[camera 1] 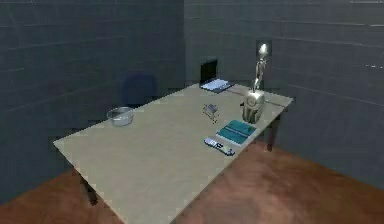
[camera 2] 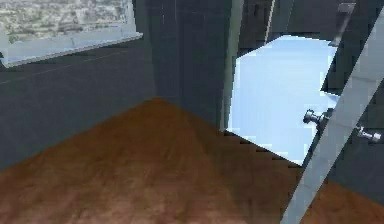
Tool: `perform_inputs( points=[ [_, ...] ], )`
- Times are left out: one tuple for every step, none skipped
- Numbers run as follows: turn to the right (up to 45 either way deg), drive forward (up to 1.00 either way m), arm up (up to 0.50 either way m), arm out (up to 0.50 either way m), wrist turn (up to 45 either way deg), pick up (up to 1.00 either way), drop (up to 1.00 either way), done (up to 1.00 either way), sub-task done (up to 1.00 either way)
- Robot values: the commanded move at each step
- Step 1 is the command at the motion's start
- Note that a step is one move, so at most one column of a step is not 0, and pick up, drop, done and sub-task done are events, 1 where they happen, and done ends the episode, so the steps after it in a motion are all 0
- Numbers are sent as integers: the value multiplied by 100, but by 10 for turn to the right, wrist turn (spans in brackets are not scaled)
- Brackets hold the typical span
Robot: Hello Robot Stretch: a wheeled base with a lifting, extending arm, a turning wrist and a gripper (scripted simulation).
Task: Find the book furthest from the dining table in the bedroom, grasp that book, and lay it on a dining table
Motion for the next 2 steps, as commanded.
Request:
perform_inputs(
  points=[
    [-450, 0, 0, 0, 0, 0, 0, 0, 0],
    [-450, 0, 0, 0, 0, 0, 0, 0, 0]
  ],
)
